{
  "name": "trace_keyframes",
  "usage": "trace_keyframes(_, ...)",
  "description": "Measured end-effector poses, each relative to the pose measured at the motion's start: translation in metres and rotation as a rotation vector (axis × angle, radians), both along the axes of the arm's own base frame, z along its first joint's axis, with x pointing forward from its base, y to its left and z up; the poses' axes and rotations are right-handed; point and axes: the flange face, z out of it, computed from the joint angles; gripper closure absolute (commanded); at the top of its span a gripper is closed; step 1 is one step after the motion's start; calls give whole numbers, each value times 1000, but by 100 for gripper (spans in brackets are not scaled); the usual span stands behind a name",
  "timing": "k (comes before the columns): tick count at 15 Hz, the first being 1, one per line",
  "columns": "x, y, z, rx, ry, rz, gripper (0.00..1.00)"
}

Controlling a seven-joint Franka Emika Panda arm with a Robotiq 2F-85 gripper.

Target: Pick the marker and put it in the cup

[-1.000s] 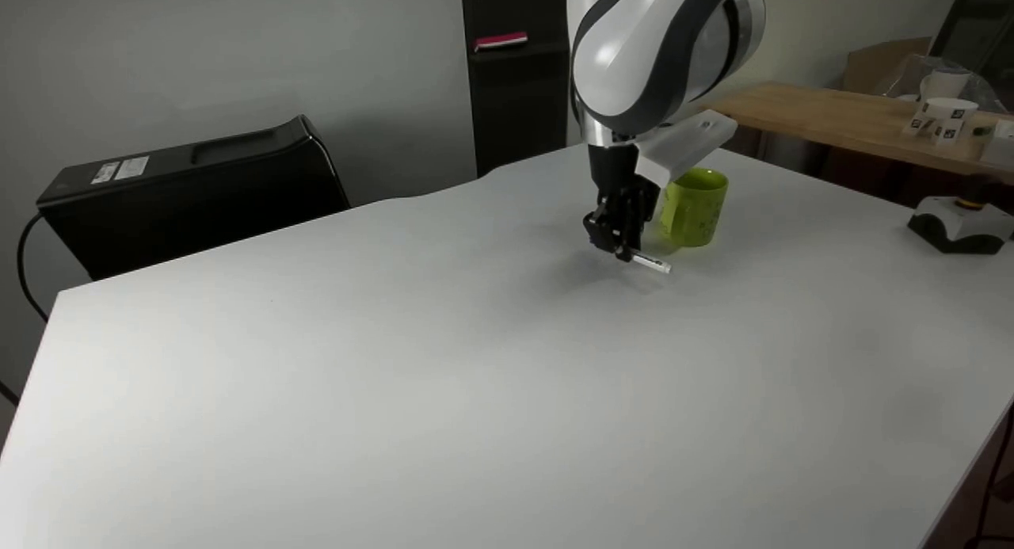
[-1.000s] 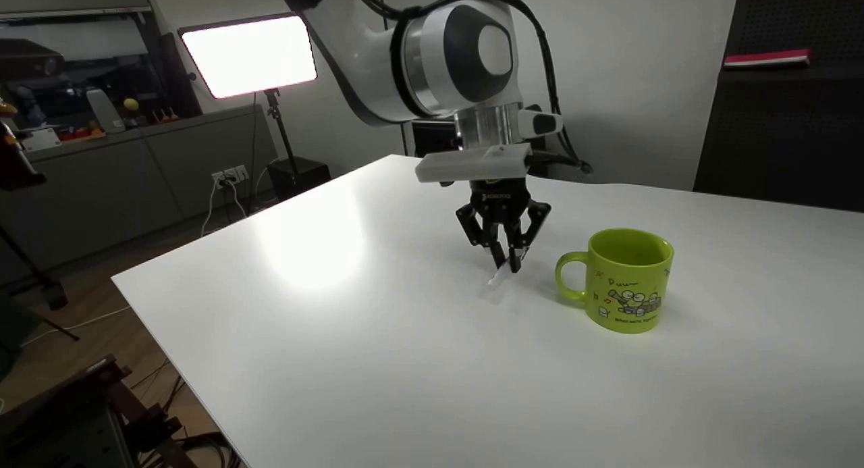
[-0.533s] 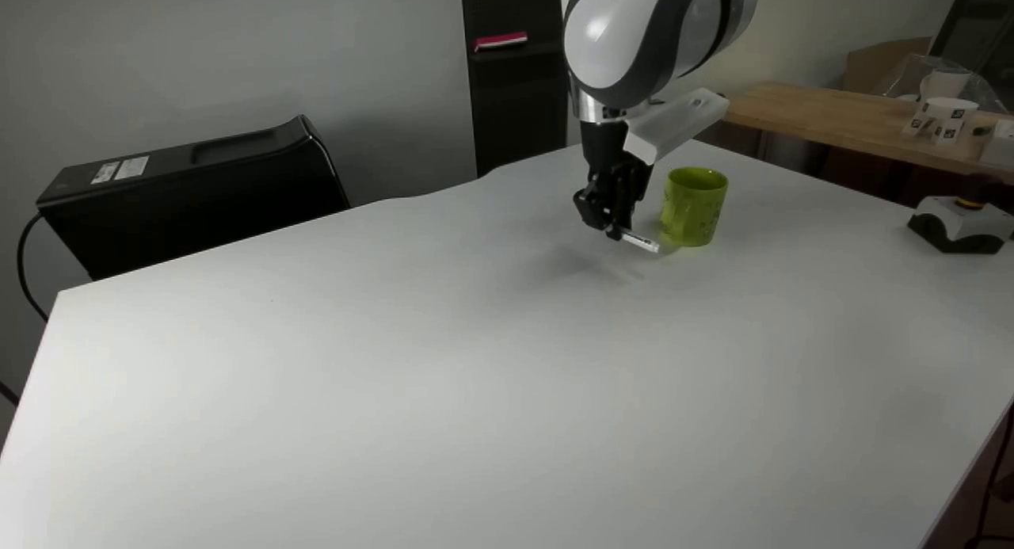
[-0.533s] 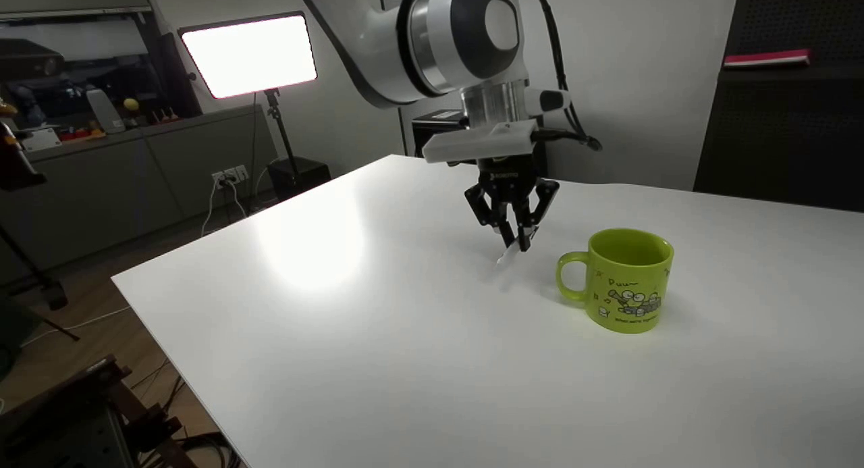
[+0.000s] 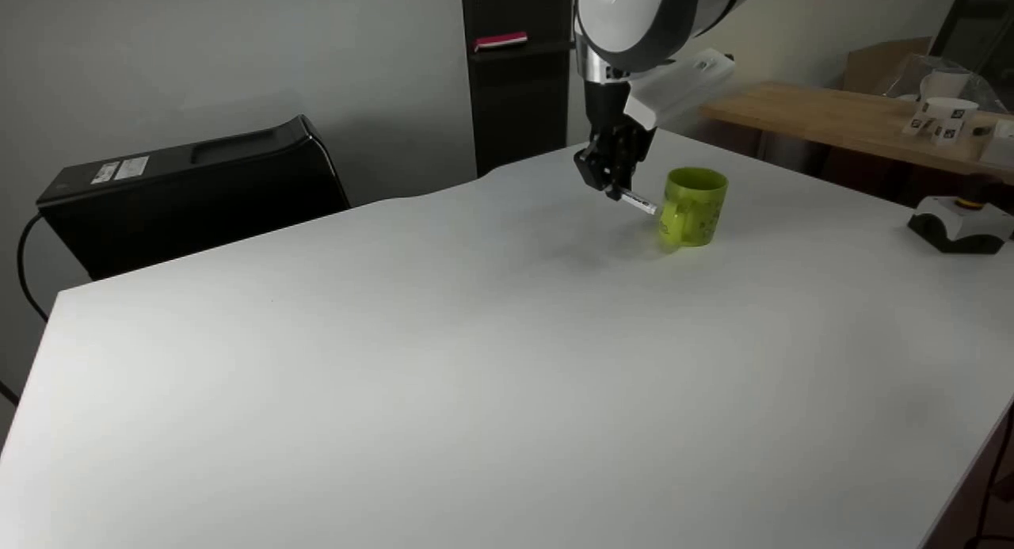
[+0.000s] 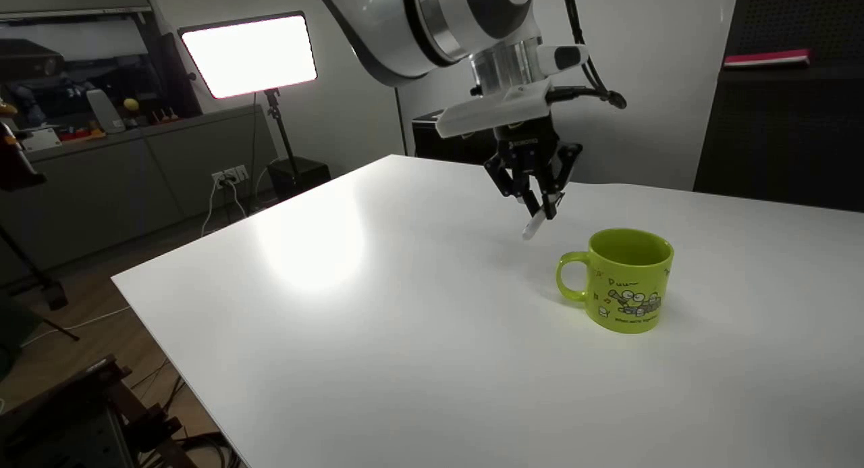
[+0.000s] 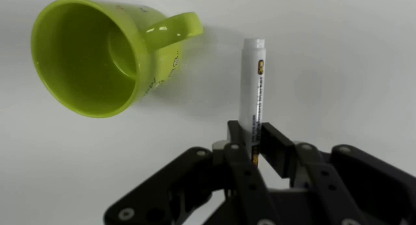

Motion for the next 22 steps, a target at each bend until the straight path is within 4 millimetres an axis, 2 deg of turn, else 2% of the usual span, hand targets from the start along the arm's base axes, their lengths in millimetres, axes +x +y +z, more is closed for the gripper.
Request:
trace_keyframes(4, 3, -8, 19, -22, -49, -21, 95)
trace_keyframes(9, -1, -15, 34, -48, -82, -44, 95)
trace_keyframes(22, -24, -44, 44, -129, -143, -121, 95)
